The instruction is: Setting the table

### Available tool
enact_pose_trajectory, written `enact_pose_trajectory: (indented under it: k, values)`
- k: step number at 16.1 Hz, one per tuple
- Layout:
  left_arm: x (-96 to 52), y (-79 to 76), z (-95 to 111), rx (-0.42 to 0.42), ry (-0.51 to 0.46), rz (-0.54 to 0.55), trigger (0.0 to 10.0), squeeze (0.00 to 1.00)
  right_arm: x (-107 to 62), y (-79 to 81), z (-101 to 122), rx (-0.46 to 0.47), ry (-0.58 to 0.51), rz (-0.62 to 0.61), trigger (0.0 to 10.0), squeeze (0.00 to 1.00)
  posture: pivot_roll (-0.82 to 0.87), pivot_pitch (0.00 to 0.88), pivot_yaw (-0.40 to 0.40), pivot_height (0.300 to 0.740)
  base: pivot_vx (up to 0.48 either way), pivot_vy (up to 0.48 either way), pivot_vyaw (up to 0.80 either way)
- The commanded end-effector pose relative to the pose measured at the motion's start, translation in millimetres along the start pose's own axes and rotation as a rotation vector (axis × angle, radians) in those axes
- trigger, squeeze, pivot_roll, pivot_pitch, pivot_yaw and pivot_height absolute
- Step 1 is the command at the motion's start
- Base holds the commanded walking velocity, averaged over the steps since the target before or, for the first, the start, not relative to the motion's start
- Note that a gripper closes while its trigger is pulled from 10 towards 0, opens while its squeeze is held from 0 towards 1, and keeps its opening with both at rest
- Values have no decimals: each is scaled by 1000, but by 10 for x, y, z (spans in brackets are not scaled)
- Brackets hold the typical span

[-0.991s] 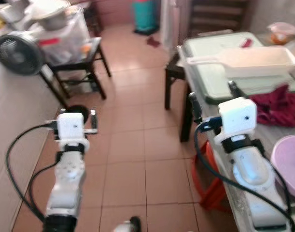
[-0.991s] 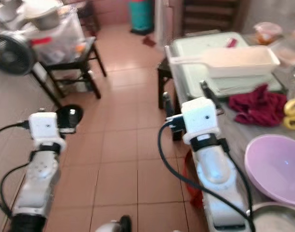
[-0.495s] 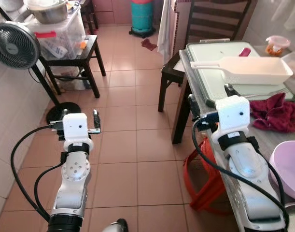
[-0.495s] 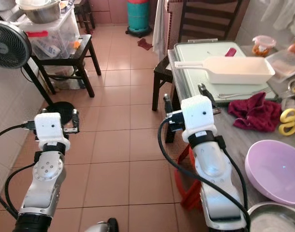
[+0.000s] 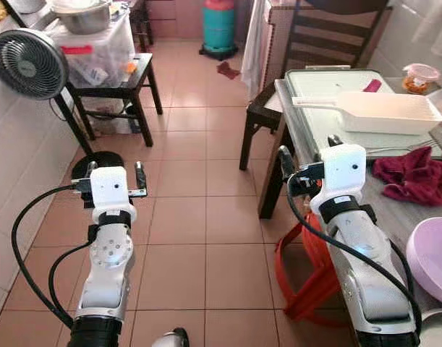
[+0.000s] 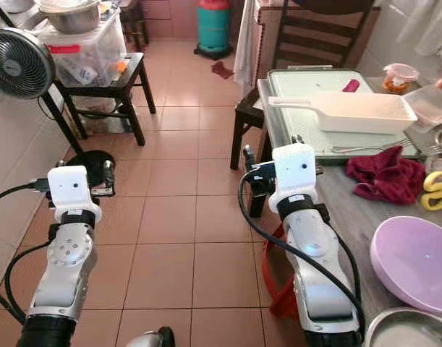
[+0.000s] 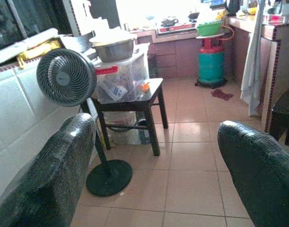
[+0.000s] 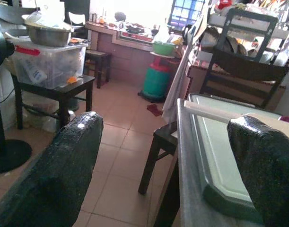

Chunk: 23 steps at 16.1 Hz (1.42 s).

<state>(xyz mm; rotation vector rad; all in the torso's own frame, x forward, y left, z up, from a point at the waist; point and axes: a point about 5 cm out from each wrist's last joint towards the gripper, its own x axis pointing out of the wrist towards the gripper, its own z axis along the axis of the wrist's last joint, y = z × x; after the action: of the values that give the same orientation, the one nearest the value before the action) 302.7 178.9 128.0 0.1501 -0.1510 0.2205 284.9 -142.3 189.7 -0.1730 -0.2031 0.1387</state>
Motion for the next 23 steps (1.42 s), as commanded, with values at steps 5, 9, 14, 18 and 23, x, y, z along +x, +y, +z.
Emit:
enact_pose_trajectory:
  k: [5, 9, 14, 18, 23]
  values:
    - [41, -50, -6, 25, 7, -45, 10000, 0, -56, -52, -78, 83, 41, -30, 10000, 0, -134, 117, 43, 740, 0, 328, 0]
    - [33, -64, -29, 30, 14, -49, 10000, 0, -65, -75, -78, 52, 42, -43, 10000, 0, -139, 119, 42, 740, 0, 368, 0]
    - [26, -66, -33, 31, 16, -48, 10000, 0, -39, -150, -108, 62, 40, -90, 10000, 0, -134, 120, 44, 740, 0, 389, 0]
    - [47, -41, -28, 41, 12, -42, 10000, 0, -41, -161, -158, 70, 68, -96, 10000, 0, -134, 122, 44, 740, 0, 405, 0]
    - [40, 16, -33, 55, 13, -30, 10000, 0, 6, -119, -170, 77, 65, -73, 10000, 0, -109, 120, 44, 740, 0, 412, 0]
